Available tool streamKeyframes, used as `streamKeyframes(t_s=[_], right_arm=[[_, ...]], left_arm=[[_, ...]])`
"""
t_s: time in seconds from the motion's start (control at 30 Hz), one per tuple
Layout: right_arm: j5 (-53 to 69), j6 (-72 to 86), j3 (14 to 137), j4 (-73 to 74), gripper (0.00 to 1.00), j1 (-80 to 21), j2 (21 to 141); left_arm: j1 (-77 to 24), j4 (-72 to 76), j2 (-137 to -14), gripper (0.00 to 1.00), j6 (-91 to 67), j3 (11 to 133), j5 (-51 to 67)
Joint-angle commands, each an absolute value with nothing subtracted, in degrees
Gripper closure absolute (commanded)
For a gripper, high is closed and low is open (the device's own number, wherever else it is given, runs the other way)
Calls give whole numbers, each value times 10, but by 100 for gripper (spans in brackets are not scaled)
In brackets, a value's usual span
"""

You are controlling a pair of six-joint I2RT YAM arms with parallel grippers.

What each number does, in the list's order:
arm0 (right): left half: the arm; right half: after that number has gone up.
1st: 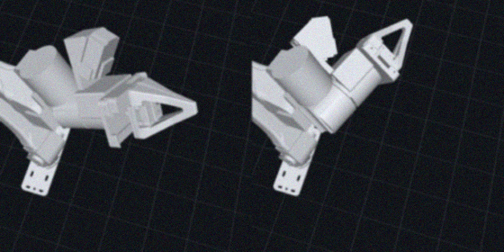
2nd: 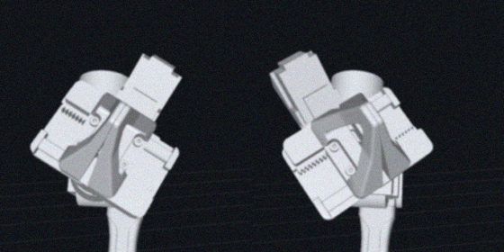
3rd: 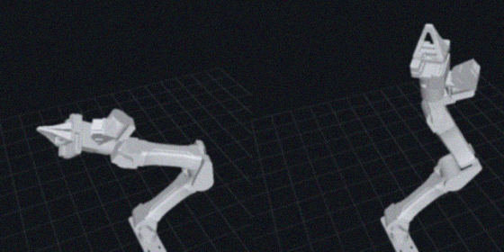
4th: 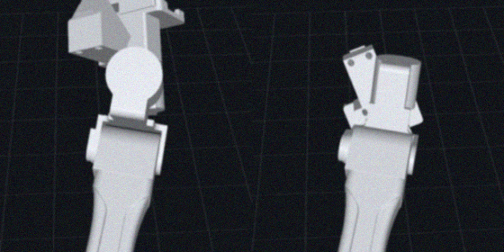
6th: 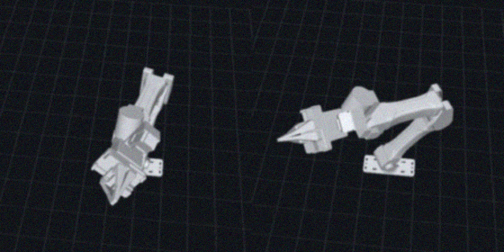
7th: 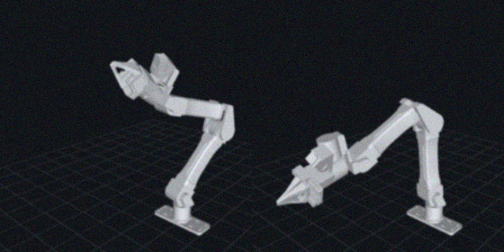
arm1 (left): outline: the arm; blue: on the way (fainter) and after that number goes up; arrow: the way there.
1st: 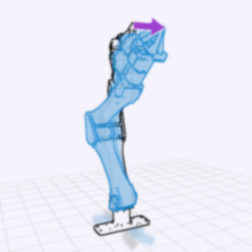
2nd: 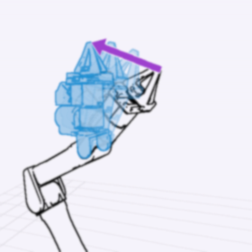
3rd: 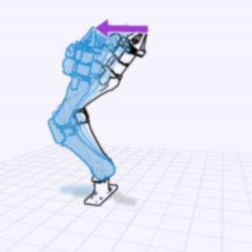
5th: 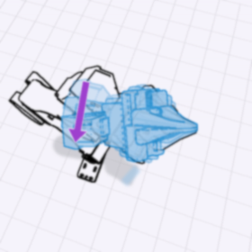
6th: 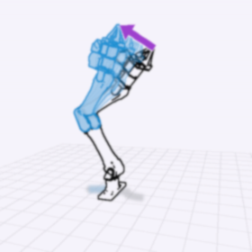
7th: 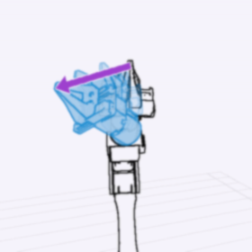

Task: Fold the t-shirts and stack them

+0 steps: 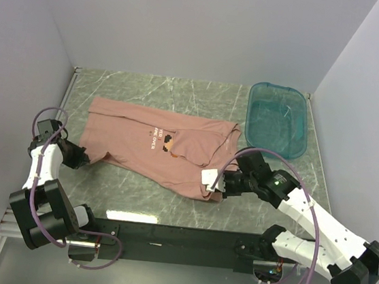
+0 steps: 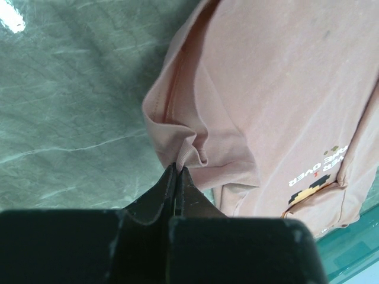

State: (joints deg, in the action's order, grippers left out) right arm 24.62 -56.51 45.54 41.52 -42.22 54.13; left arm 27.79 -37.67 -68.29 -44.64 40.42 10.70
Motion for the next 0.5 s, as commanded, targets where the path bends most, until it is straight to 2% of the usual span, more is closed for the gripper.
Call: streamKeyframes(t_s=[0.0,0.47], right_arm=[[245,-567,492,398,100,-402,537],[242,-534,533,359,100,-344,549]], left_arm=[[280,-381,-679,100,-439,434,99],[282,-405,-707,100,-450,520,79]])
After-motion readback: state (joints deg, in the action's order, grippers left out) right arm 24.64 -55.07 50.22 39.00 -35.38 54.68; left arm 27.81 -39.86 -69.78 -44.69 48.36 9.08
